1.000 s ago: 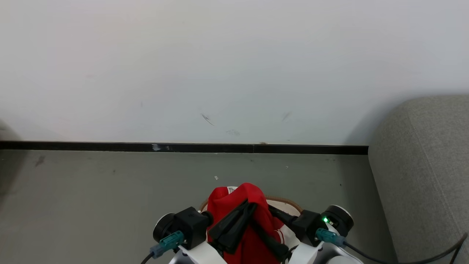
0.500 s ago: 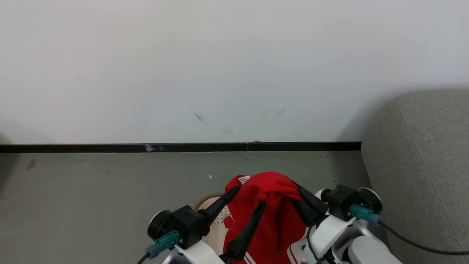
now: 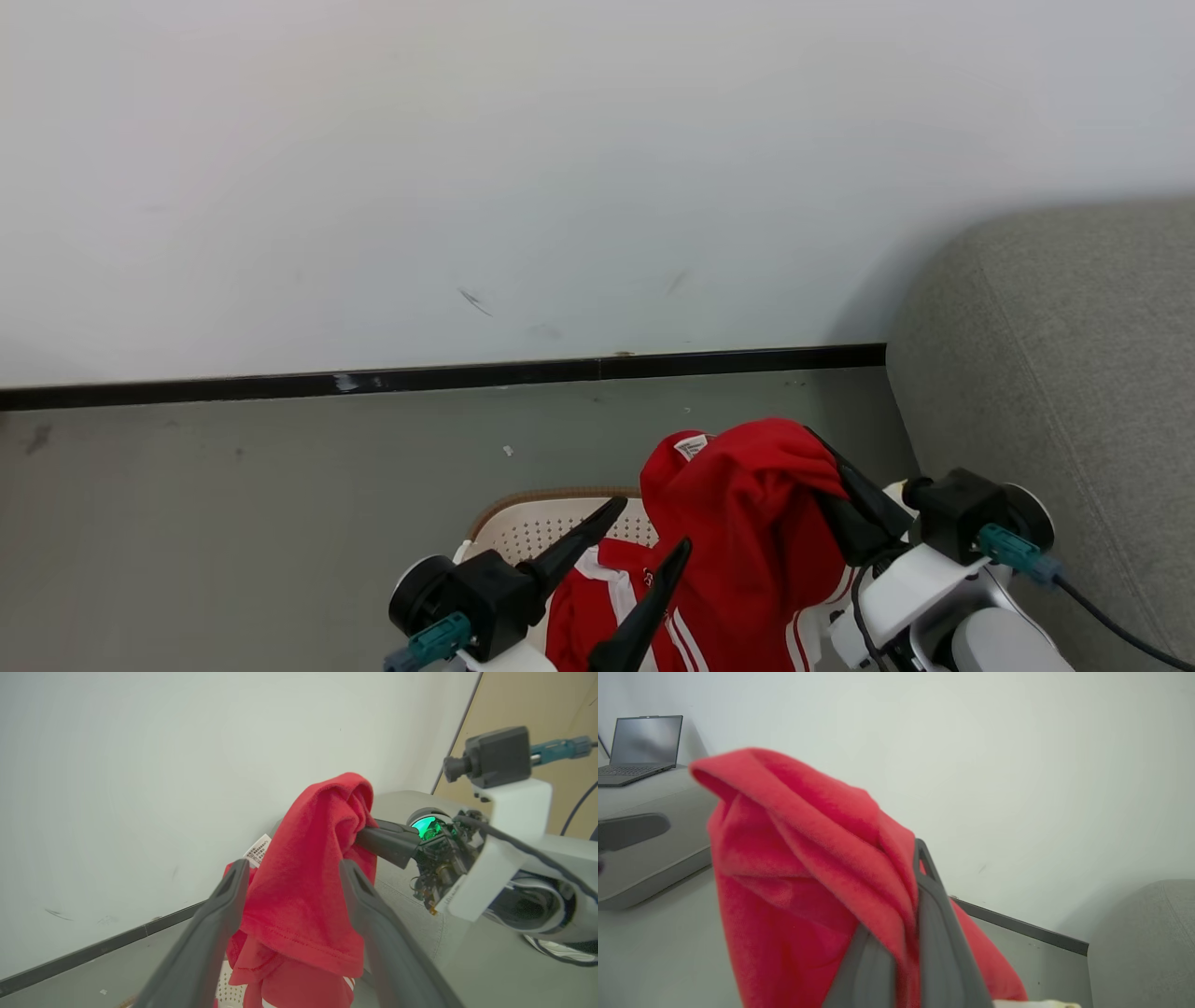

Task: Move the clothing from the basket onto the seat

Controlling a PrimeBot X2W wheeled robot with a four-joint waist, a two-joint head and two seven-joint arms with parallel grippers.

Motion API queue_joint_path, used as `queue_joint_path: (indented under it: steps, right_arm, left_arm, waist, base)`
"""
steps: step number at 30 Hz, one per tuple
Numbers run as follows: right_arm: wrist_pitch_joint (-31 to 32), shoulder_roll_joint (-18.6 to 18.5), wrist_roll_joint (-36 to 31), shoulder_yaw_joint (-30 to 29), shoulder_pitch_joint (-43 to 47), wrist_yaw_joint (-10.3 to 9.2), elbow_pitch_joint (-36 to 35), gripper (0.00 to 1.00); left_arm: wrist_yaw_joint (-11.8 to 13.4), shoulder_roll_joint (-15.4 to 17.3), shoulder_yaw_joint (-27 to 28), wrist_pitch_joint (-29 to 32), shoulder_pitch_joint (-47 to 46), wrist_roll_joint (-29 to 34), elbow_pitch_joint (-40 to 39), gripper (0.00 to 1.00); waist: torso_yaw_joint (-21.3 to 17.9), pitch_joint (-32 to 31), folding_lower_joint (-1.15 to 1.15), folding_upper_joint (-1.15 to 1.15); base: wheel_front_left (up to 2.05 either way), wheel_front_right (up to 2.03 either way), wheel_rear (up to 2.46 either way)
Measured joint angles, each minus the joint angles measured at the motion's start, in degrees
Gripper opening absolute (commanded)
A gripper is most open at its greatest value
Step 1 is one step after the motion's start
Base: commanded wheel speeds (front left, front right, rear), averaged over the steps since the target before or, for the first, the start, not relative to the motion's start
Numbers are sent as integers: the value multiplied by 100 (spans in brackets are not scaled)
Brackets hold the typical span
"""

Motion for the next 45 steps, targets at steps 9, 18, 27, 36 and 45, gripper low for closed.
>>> queue_joint_path:
  steps: [9, 18, 27, 36, 45]
  right_arm:
    - [0, -19, -157, -342, 399, 0, -236, 0]
    - [0, -36, -240, -575, 617, 0, -435, 0]
    - [0, -37, -280, -625, 732, 0, -630, 0]
    - [0, -38, -183, -719, 783, 0, -683, 0]
    - [0, -186, 213, -1210, 388, 0, -657, 0]
  left_arm:
    - [-51, 35, -53, -156, 1, -19, 153, 100]
    - [-99, 99, -59, -260, 1, -22, 308, 100]
    - [-101, 100, -108, -357, 1, -26, 364, 100]
    - [-101, 108, -98, -434, 1, -26, 390, 100]
    - [-93, 160, -93, -434, 1, 11, 385, 100]
  waist:
    - [-299, 32, 0, 0]
    - [-681, 78, 0, 0]
    - [-1075, 174, 0, 0]
    - [-1422, 325, 0, 0]
    - [-1626, 613, 0, 0]
  base:
    - [0, 0, 0]
    - [0, 0, 0]
    - [0, 0, 0]
    - [0, 0, 0]
    - [0, 0, 0]
